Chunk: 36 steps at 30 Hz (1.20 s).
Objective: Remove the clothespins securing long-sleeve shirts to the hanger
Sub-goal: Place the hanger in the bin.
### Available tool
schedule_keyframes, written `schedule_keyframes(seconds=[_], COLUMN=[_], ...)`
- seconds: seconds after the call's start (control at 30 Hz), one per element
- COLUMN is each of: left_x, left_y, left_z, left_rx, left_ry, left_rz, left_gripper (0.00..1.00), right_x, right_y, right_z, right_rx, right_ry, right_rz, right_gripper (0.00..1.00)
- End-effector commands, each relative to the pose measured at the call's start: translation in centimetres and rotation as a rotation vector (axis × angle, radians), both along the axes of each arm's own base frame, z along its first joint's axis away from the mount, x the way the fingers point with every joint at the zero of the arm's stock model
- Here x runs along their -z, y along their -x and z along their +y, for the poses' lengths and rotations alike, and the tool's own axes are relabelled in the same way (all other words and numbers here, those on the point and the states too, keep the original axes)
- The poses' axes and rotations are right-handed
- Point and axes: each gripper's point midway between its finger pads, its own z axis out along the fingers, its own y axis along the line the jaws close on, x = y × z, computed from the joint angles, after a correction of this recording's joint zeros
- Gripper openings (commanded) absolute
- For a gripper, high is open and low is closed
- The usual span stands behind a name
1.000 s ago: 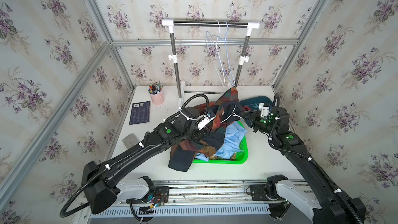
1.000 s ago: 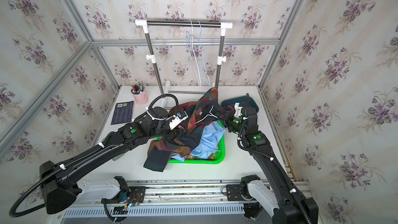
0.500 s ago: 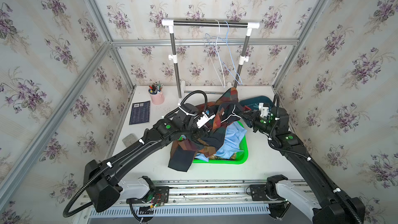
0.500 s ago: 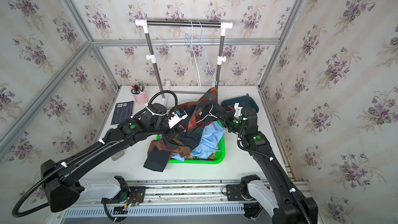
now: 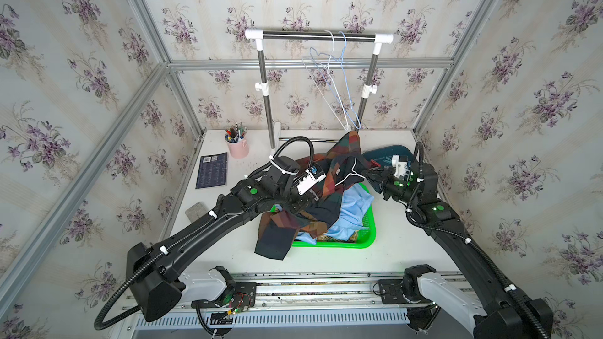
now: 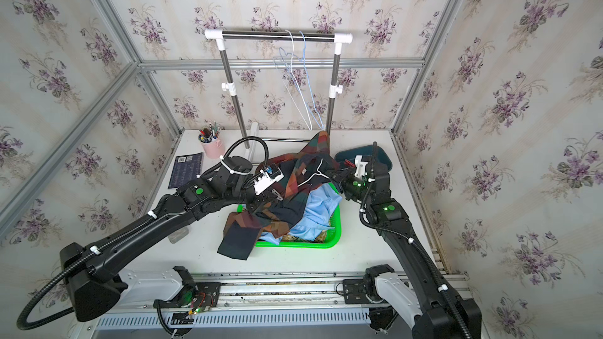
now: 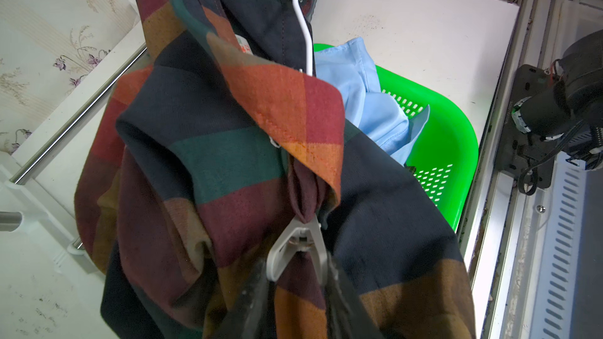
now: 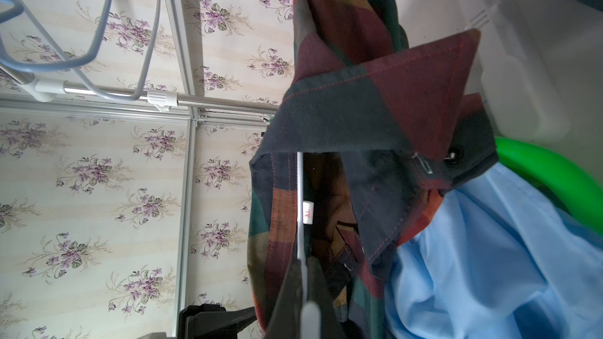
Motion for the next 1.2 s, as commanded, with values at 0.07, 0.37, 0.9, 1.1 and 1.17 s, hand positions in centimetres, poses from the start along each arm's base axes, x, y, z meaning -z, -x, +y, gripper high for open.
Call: schedule_keyframes(seconds=[0.07,0.37,0.9,1.1,1.17], left_x=[-0.1,-2.3,-8.2,-10.1,-10.6], left_y=[-0.1,0.8,1.4,-0.1,-0.4], left_z=[-0.3,1.1,1.5,-1.2,-1.9], left_rx=[-0.002,-0.036,-0.075,-0.038,-0.018], left_ry=[0.009,0.040,0.309,0.452,0.499], left_rz=[0.016,-0.011,-0.063,-0.108,-0.117], left_gripper=[0.23,0.00,0.00,0.00,0.00], right_x=[-0.9,1.8,1.6,-4.6,-6.1], right_y=[0.0,0.4,4.6,5.7,6.2], right_z=[0.1,-0.3,-3.9,0.4,2.6], right_rx=[-0.007,-0.005,0.050,-0.190,-0.293], right_ry=[-0.014,0.046,0.179,0.057,-0.002], right_rz=[-0.043,-0.013,-0.030,-0.233,-0.271], right_gripper=[0.00,0.10,1.00,0.95,0.94])
